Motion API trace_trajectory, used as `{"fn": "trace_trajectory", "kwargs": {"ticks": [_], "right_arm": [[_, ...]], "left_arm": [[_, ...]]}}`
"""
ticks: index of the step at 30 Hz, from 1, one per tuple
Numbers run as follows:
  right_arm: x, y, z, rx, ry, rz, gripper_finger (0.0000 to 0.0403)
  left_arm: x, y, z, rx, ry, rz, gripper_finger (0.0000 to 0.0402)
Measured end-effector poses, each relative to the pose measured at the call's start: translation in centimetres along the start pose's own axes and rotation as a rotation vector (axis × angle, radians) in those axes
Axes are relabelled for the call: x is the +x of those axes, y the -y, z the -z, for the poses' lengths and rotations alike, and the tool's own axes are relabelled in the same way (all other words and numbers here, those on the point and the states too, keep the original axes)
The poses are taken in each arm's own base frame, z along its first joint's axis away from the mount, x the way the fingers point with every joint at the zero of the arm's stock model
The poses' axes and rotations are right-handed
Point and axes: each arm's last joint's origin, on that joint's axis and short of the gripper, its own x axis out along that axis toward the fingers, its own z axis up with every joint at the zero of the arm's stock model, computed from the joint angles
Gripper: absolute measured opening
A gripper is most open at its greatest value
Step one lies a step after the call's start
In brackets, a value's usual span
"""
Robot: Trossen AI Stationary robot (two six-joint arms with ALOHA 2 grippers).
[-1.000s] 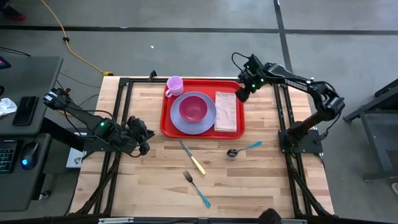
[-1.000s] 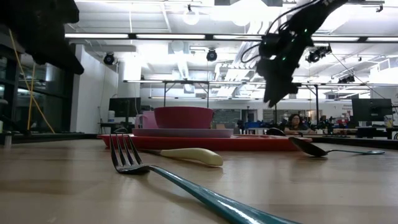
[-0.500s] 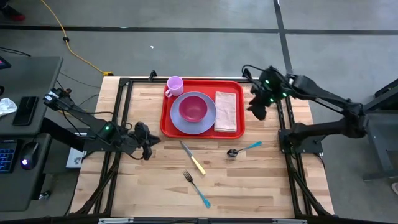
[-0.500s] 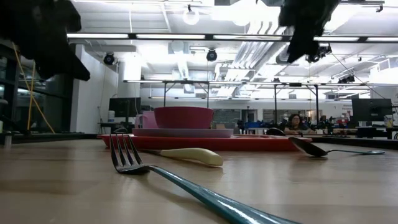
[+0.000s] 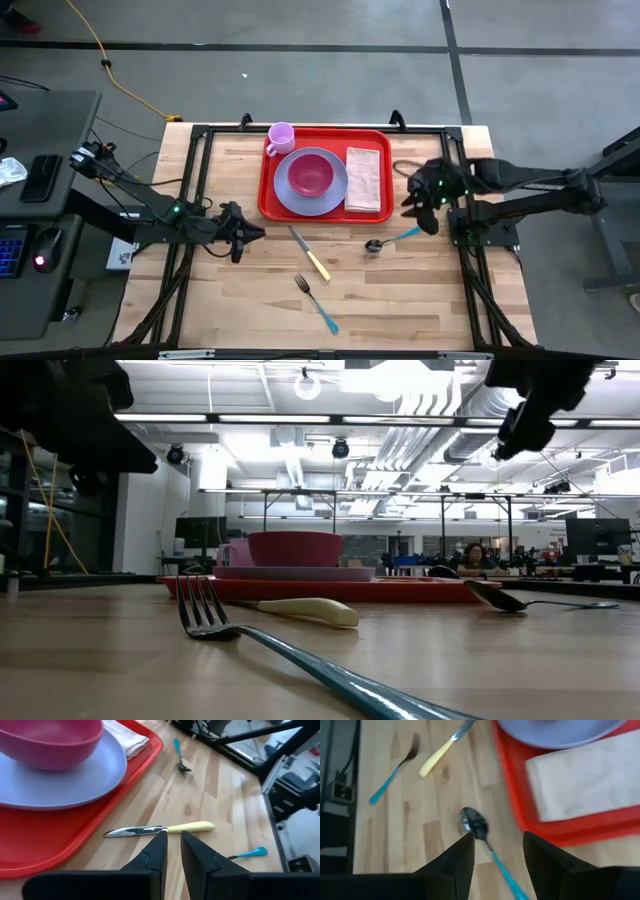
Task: Set up tray
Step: Put the blue fork in the center of the light pink napkin
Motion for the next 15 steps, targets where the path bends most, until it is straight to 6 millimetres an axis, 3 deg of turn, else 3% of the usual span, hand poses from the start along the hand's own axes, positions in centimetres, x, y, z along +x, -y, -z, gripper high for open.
{"fn": "trace_trajectory", "kwargs": {"ticks": [6,15], "right_arm": [[3.1,-0.6,1.5,-0.048,-0.005,-0.059,0.0144],[5.1,-1.7,1.1,-0.152,0.022,-0.088,0.0144]], "left_arm": [[0.2,0.4,-0.1,-0.025,0.004,0.057,0.0085],[0.5,0.7,0.0,-0.041,-0.014,0.098,0.0085]]}}
